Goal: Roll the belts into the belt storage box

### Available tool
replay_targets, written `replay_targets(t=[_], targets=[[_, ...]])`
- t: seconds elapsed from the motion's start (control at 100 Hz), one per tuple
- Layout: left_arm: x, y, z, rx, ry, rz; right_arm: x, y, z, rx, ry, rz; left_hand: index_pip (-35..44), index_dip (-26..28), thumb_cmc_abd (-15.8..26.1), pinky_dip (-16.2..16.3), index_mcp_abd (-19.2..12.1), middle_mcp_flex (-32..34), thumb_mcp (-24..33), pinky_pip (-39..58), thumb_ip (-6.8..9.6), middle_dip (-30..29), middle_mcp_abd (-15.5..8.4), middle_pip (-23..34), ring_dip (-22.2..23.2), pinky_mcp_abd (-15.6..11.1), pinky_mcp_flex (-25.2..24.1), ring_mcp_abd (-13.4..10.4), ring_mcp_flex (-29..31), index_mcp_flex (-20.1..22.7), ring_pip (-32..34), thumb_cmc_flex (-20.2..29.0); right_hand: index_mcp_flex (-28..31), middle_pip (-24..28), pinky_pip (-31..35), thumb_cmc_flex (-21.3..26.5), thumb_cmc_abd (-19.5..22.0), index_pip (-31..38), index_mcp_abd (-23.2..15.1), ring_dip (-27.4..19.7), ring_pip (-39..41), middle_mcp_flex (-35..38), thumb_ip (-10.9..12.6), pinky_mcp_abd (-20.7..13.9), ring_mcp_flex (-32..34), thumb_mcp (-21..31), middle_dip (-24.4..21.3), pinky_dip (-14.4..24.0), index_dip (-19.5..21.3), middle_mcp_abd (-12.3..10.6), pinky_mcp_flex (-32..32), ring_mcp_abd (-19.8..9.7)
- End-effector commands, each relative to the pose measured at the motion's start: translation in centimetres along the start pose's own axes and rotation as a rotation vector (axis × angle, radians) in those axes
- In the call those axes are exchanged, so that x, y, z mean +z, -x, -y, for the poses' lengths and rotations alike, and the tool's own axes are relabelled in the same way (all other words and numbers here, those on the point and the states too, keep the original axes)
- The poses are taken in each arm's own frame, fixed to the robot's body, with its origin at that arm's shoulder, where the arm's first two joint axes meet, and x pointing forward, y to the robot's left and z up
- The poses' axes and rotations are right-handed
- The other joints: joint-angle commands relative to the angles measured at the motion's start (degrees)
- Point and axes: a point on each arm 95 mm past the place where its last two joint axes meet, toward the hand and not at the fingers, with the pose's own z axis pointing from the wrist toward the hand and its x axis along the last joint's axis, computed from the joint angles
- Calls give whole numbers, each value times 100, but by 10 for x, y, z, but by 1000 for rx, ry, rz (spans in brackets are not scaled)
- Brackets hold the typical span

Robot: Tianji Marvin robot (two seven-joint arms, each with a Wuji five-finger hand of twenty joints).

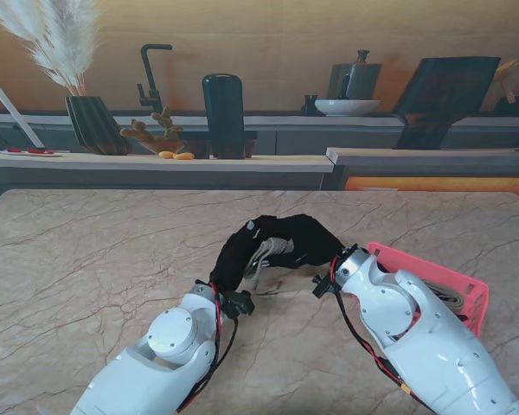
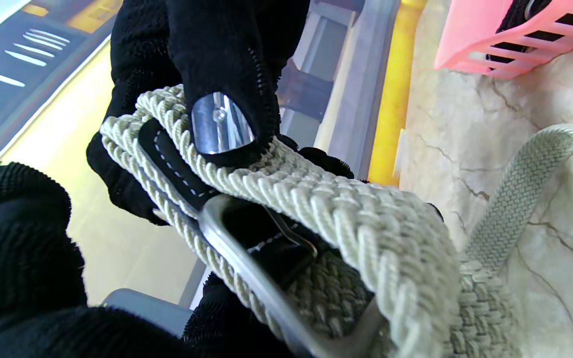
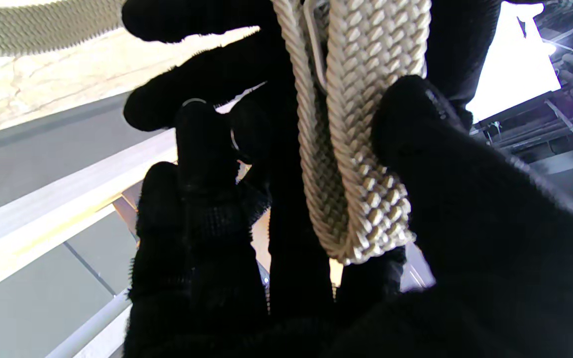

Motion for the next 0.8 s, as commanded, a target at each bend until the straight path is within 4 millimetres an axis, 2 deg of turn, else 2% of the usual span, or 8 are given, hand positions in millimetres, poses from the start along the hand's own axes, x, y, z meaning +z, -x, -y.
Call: replay_targets(t=[0.0, 0.09, 0.3, 0.42, 0.45, 0.48, 0.67, 0.79], targets=[[3, -7, -1, 7, 9, -18, 4, -13, 2, 18, 23, -28, -317, -169, 150, -150, -217, -891, -170, -270, 277, -507, -345, -2970, -253, -225, -70, -276, -119, -115, -265, 169, 438, 241, 212, 121, 185, 1022, -852, 135, 505, 363, 102, -90, 381, 593, 62, 51, 139, -221, 31, -1345], [3, -7, 3, 36, 18, -20, 2, -16, -5, 6, 49, -30, -533, -372, 181, -499, -231, -1047, -256, -888, 286, -764, -362, -3208, -689, -454, -280, -448, -390, -242, -734, 202, 423, 250, 202, 100, 194, 1026, -857, 145, 502, 356, 111, -80, 354, 602, 57, 40, 125, -223, -3, -1346], [2, -8, 8, 75, 104, -37, -1, -26, -27, -63, 96, -58, -524, -533, -181, -1631, -207, -1118, -329, -2421, 259, -1129, -431, -3442, -1520, -1457, -579, -643, -685, 26, -1295, 446, 359, 271, 177, 89, 241, 1048, -894, 163, 499, 313, 126, -66, 310, 586, 64, 12, 142, -244, -51, -1372], [0, -8, 11, 111, 184, -34, -2, -32, -41, -112, 111, -75, -474, -480, -325, -1684, -278, -1027, -257, -2519, 250, -1116, -416, -3416, -1542, -1451, -579, -646, -627, 79, -1251, 513, 328, 280, 163, 81, 253, 1056, -910, 180, 509, 295, 141, -55, 288, 582, 70, -3, 159, -252, -73, -1377], [0, -8, 11, 118, 200, -32, -3, -33, -45, -122, 115, -78, -526, -350, -695, -1697, -273, -967, 1357, -2612, 46, -1089, -409, -3423, -1577, -1388, -518, -622, -592, 105, -1178, -222, 322, 285, 161, 81, 257, 1056, -912, 182, 510, 290, 147, -56, 286, 584, 75, -7, 161, -256, -72, -1380], [-1, -8, 11, 122, 213, -31, -3, -34, -48, -130, 117, -80, -515, -368, -816, -1718, -280, -899, 1799, -2636, -20, -1075, -404, -3396, -1551, -1324, -485, -583, -522, 103, -1153, -415, 314, 291, 158, 77, 256, 1058, -913, 187, 512, 285, 155, -52, 281, 585, 79, -13, 166, -257, -70, -1386], [-3, -8, 11, 118, 281, -14, -5, -37, -63, -165, 127, -77, -585, -395, -1028, -1524, -308, -784, 2185, -2396, -61, -962, -414, -3302, -1348, -632, -456, -485, -323, -3, -1014, -422, 295, 311, 149, 69, 259, 1062, -923, 200, 517, 269, 177, -51, 275, 587, 95, -29, 183, -273, -81, -1394], [-4, -7, 11, 122, 301, -10, -5, -39, -72, -171, 145, -68, -596, -399, -1167, -1452, -307, -708, 2325, -2331, -59, -924, -443, -3260, -1299, -561, -365, -471, -211, -32, -978, -340, 290, 335, 143, 64, 258, 1062, -912, 214, 529, 250, 201, -51, 273, 590, 115, -40, 193, -267, -92, -1389]])
